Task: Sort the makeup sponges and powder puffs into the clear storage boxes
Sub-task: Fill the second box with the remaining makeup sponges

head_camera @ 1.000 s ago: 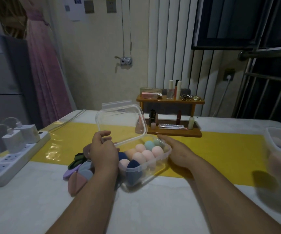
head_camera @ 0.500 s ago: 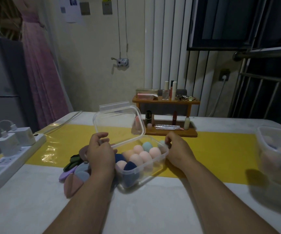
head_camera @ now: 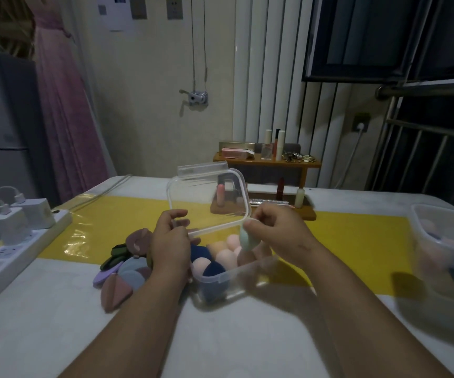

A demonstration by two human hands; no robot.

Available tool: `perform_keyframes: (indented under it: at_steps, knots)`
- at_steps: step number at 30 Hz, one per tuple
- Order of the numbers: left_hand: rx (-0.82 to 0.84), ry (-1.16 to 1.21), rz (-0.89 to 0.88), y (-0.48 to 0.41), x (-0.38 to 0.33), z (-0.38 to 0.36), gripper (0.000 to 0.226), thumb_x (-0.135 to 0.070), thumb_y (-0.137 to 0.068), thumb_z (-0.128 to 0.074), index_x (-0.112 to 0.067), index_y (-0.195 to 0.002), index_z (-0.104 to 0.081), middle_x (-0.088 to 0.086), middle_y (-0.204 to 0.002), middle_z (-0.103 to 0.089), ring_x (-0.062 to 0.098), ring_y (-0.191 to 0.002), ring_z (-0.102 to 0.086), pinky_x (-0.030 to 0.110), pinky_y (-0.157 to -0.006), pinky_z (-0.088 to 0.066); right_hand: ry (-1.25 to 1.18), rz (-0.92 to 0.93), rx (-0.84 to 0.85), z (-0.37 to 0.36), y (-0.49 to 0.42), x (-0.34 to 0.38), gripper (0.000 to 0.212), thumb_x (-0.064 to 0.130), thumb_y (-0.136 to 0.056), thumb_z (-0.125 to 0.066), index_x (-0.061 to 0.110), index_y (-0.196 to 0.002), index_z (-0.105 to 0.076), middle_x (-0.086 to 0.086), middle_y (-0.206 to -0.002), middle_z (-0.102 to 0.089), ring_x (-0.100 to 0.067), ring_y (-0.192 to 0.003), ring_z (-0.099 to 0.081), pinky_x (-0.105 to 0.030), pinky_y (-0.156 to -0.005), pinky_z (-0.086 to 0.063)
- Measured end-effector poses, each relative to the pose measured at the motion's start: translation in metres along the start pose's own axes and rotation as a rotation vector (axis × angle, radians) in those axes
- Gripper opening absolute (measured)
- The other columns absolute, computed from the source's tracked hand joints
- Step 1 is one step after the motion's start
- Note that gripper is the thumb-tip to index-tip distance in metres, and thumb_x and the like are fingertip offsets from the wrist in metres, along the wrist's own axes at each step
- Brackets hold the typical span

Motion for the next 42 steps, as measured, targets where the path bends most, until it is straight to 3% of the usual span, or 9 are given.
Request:
perform_keyframes:
  at_steps: [6, 13, 18, 22, 26, 29, 31, 35, 42]
  knots:
    - [0.013, 0.005, -0.005, -0.003, 0.002, 0.000, 0.049, 0.011, -0.081, -0.033, -0.027, -0.089, -0.063, 0.005, -0.103, -0.060, 0.029, -0.096, -0.060, 0.041, -0.075, -0.058, 0.353, -0.047, 0.238, -0.025, 0.006, 0.010, 0.020, 0.050, -0.087, -0.059, 0.030, -0.082, -0.061, 0.007, -0.087, -0.064, -0.013, -0.081, -0.061, -0.037, -0.071, -0.052]
    - [0.016, 0.008, -0.018, -0.002, 0.002, -0.002, 0.048, 0.011, -0.082, -0.034, -0.026, -0.090, -0.062, 0.007, -0.105, -0.059, 0.028, -0.095, -0.059, 0.039, -0.072, -0.057, 0.529, -0.113, 0.461, -0.034, 0.008, 0.019, 0.018, 0.042, -0.091, -0.060, 0.027, -0.100, -0.058, 0.003, -0.100, -0.060, -0.013, -0.085, -0.054, -0.033, -0.071, -0.046]
    - [0.021, 0.018, -0.027, -0.002, 0.003, -0.002, 0.048, 0.011, -0.081, -0.034, -0.028, -0.089, -0.062, 0.006, -0.104, -0.059, 0.028, -0.095, -0.060, 0.036, -0.070, -0.056, 0.501, -0.161, 0.442, -0.039, 0.005, 0.020, 0.012, 0.028, -0.086, -0.071, 0.028, -0.085, -0.059, 0.003, -0.097, -0.062, -0.016, -0.086, -0.056, -0.030, -0.068, -0.047]
    - [0.023, 0.029, -0.022, -0.004, 0.005, -0.002, 0.048, 0.011, -0.083, -0.034, -0.027, -0.091, -0.063, 0.006, -0.104, -0.059, 0.026, -0.092, -0.060, 0.033, -0.065, -0.053, 0.542, -0.206, 0.412, -0.042, 0.002, 0.017, 0.017, 0.018, -0.085, -0.066, 0.025, -0.070, -0.063, 0.000, -0.086, -0.064, -0.020, -0.084, -0.060, -0.030, -0.067, -0.051]
    - [0.028, 0.033, -0.019, -0.004, 0.006, -0.002, 0.049, 0.010, -0.082, -0.034, -0.028, -0.090, -0.063, 0.006, -0.106, -0.059, 0.027, -0.092, -0.060, 0.033, -0.067, -0.054, 0.561, -0.241, 0.437, -0.041, 0.002, 0.016, 0.010, 0.022, -0.085, -0.066, 0.020, -0.087, -0.076, -0.004, -0.092, -0.069, -0.023, -0.090, -0.063, -0.039, -0.083, -0.057]
    - [0.021, 0.017, -0.025, -0.005, 0.006, -0.001, 0.049, 0.009, -0.082, -0.034, -0.029, -0.090, -0.063, 0.006, -0.105, -0.060, 0.028, -0.092, -0.060, 0.035, -0.068, -0.055, 0.535, -0.255, 0.444, -0.040, 0.003, 0.017, 0.019, 0.025, -0.087, -0.065, 0.017, -0.099, -0.077, -0.006, -0.097, -0.070, -0.023, -0.092, -0.063, -0.039, -0.083, -0.056]
    - [0.022, 0.013, -0.027, -0.006, 0.006, 0.000, 0.049, 0.009, -0.081, -0.034, -0.029, -0.089, -0.063, 0.007, -0.106, -0.060, 0.028, -0.092, -0.060, 0.038, -0.071, -0.058, 0.487, -0.264, 0.436, -0.038, 0.002, 0.017, 0.018, 0.024, -0.087, -0.065, 0.017, -0.098, -0.077, -0.005, -0.097, -0.069, -0.021, -0.091, -0.062, -0.035, -0.077, -0.053]
    - [0.026, 0.017, -0.022, -0.005, 0.007, -0.001, 0.048, 0.008, -0.082, -0.034, -0.030, -0.089, -0.063, 0.007, -0.107, -0.060, 0.026, -0.091, -0.061, 0.040, -0.074, -0.058, 0.490, -0.258, 0.424, -0.042, 0.001, 0.015, 0.011, 0.020, -0.089, -0.068, 0.026, -0.080, -0.071, 0.002, -0.093, -0.066, -0.018, -0.091, -0.059, -0.030, -0.081, -0.053]
    - [0.069, 0.058, -0.021, -0.003, 0.005, -0.001, 0.047, 0.010, -0.081, -0.035, -0.026, -0.092, -0.063, 0.010, -0.112, -0.059, 0.029, -0.099, -0.060, 0.033, -0.068, -0.053, 0.544, -0.232, 0.336, -0.042, 0.003, 0.017, 0.005, 0.020, -0.086, -0.071, 0.022, -0.088, -0.075, -0.001, -0.096, -0.070, -0.019, -0.091, -0.060, -0.033, -0.083, -0.055]
Point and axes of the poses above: each hand's wrist, its own y-axis away from the middle knuckle, its own z-axis out of the back of the hand, x = y × z, the point moved 4 cm from there along -y, towards the middle knuckle
